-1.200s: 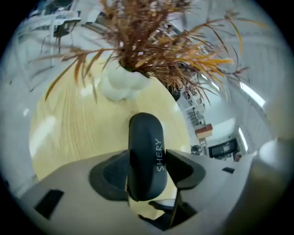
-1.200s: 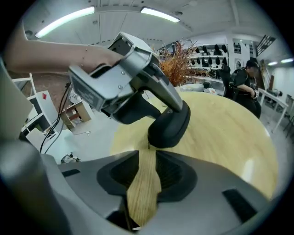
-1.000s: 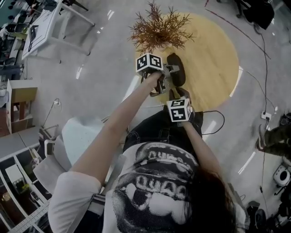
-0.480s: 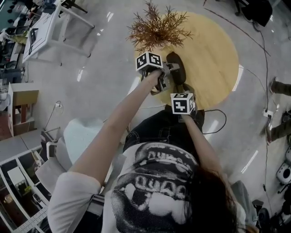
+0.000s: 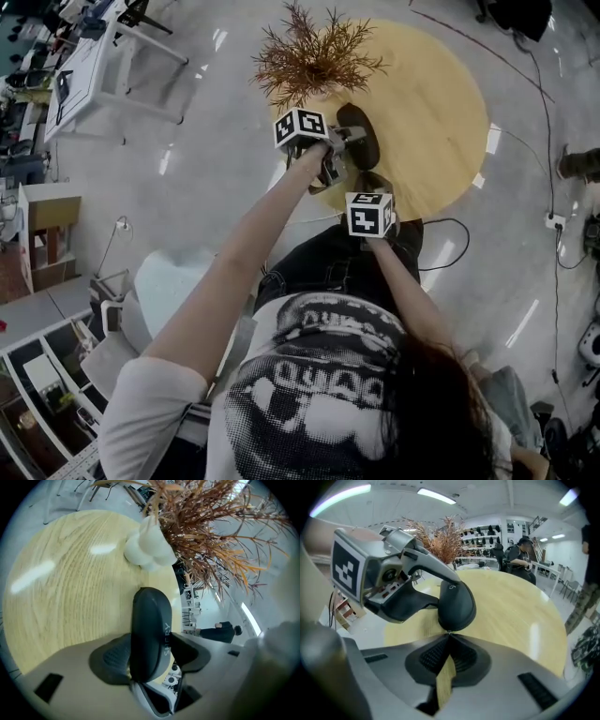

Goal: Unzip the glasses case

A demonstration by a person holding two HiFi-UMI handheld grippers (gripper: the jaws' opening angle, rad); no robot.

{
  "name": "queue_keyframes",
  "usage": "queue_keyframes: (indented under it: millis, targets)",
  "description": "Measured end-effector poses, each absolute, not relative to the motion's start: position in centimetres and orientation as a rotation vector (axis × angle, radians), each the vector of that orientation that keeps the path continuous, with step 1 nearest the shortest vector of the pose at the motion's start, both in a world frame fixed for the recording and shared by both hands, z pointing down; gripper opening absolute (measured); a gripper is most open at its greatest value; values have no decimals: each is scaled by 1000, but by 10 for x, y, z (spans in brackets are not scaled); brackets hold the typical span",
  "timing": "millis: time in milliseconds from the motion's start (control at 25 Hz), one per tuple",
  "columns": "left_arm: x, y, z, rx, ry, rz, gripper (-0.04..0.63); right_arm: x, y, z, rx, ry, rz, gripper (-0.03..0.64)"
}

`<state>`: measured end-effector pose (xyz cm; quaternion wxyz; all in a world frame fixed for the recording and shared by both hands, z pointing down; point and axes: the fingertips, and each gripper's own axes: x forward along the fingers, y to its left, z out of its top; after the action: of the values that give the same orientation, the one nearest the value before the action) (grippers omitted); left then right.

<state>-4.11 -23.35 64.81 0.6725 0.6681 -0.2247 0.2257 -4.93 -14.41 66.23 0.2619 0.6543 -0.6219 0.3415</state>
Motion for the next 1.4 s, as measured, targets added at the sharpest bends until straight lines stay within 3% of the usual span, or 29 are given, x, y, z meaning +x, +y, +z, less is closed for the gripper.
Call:
queue_keyframes:
  millis: [520, 760, 1040, 1400]
  targets:
    - [-39, -235, 653, 1532, -489, 482, 279, -23, -142, 660, 1524, -1731, 673, 3]
    - [-43, -232, 650, 1523, -468, 484, 281, -15, -143, 656, 1281, -1801, 362, 3]
    - [-25, -232, 650, 1637, -503, 586, 281, -5, -147, 658, 956, -1855, 74, 3]
    - [2, -217, 643, 1821, -375, 765, 278, 30, -175, 650, 831, -1892, 4, 3]
